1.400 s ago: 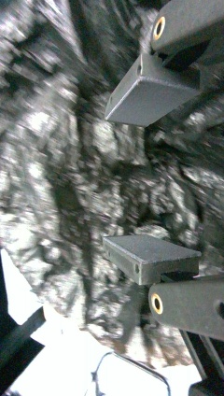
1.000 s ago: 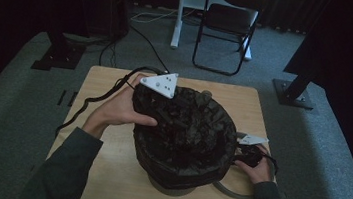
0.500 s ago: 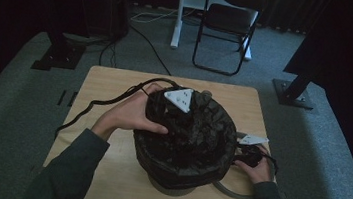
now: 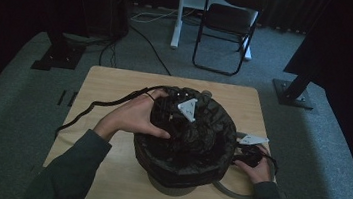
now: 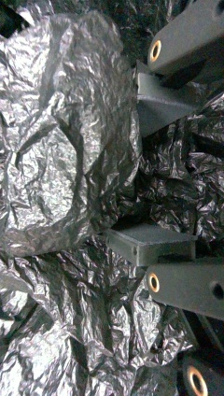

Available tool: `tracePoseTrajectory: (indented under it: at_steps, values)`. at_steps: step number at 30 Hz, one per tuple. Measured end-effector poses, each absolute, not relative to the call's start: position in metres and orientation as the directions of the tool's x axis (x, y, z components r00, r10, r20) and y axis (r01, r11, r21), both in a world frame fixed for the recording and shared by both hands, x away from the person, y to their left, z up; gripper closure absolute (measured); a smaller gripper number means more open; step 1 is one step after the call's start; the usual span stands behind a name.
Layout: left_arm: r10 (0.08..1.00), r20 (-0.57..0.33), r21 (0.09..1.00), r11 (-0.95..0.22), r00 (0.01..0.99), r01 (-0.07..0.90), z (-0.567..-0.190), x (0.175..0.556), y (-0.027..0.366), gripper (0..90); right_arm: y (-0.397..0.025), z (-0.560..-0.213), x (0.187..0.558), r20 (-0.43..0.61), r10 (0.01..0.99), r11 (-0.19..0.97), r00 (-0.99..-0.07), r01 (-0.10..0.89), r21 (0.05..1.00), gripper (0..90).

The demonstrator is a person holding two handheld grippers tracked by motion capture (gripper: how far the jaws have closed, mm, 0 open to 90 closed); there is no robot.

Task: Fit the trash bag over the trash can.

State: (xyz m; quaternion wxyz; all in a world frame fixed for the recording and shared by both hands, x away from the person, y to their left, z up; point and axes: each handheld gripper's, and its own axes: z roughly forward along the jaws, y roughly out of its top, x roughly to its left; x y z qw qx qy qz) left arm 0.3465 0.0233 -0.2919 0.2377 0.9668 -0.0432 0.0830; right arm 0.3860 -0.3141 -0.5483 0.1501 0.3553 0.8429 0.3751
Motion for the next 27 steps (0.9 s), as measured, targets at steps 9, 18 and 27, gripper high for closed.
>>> tracePoseTrajectory:
  at_steps: [9,18,27]
  values:
    - [-0.049,0.182,0.429,-0.895,0.982,-0.124,-0.295,0.346,0.021,44.9,-0.314,-0.548,0.386,0.011,0.712,0.467,-0.702,0.485,0.739,25.7]
    - [-0.053,0.201,0.47,-0.871,0.978,-0.144,-0.292,0.344,0.026,41.7,-0.314,-0.548,0.386,0.014,0.712,0.465,-0.702,0.487,0.739,25.7]
    - [-0.012,0.229,0.58,-0.801,0.973,-0.146,-0.271,0.342,0.047,37.0,-0.314,-0.548,0.386,0.014,0.712,0.465,-0.702,0.487,0.739,25.7]
